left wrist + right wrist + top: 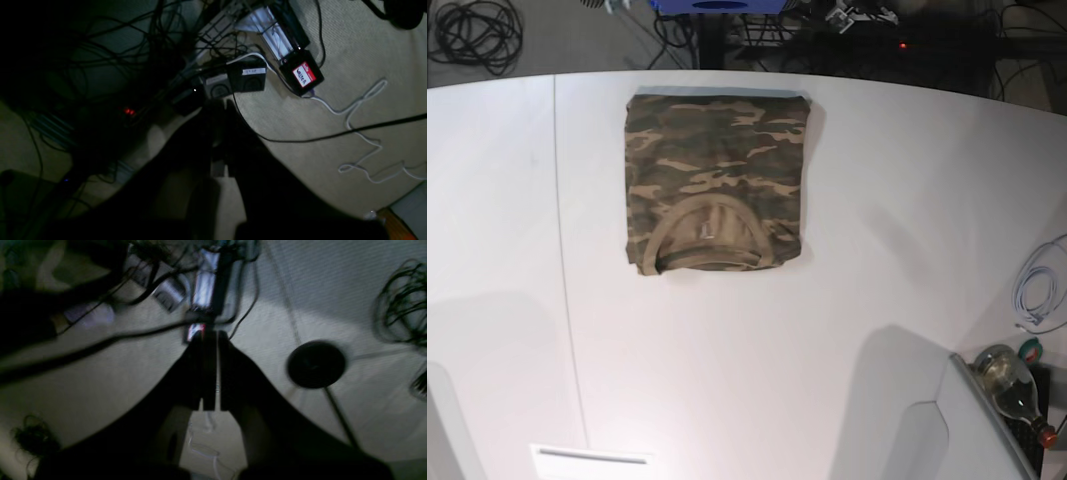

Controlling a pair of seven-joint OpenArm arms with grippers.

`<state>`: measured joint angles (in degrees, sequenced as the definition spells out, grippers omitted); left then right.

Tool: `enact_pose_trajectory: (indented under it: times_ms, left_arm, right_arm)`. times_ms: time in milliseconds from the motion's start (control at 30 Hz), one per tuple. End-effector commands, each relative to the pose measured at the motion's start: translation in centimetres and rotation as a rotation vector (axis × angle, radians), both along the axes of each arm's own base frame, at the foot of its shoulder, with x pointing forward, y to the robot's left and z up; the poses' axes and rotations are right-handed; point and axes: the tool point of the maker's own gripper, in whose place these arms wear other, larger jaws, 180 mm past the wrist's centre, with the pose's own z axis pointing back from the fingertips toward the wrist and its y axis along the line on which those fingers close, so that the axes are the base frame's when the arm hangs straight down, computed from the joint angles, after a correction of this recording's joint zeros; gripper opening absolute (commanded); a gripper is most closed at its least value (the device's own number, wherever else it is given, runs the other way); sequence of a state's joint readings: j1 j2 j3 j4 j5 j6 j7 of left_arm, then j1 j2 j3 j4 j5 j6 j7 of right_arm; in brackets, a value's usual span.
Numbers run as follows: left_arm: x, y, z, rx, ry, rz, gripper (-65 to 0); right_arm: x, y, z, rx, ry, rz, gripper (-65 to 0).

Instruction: Layout the t-shirt on the table in an organized manner, then fold the t-shirt properly

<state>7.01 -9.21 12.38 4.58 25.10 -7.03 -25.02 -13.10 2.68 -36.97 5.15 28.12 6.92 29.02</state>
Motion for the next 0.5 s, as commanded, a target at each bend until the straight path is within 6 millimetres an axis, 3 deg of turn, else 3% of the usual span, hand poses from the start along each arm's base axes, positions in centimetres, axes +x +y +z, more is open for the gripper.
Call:
enact_pose_trajectory:
  times_ms: [0, 233, 467]
  left_arm:
    - [0.1, 0.1, 0.1, -0.006, -0.009, 0.000, -65.0]
    - [2.0, -0.3, 0.2, -0.016, -0.055, -0.006, -65.0]
    - [1.0, -0.2, 0.2, -0.009, -0.034, -0.002, -65.0]
  right_arm:
    - [0.2, 0.4, 0.1, 0.014, -0.015, -0.003, -63.8]
    - [2.0, 0.9, 0.2, 0.033, -0.056, 0.001, -63.8]
    - [2.9, 0.3, 0.1, 0.024, -0.069, 0.009, -63.6]
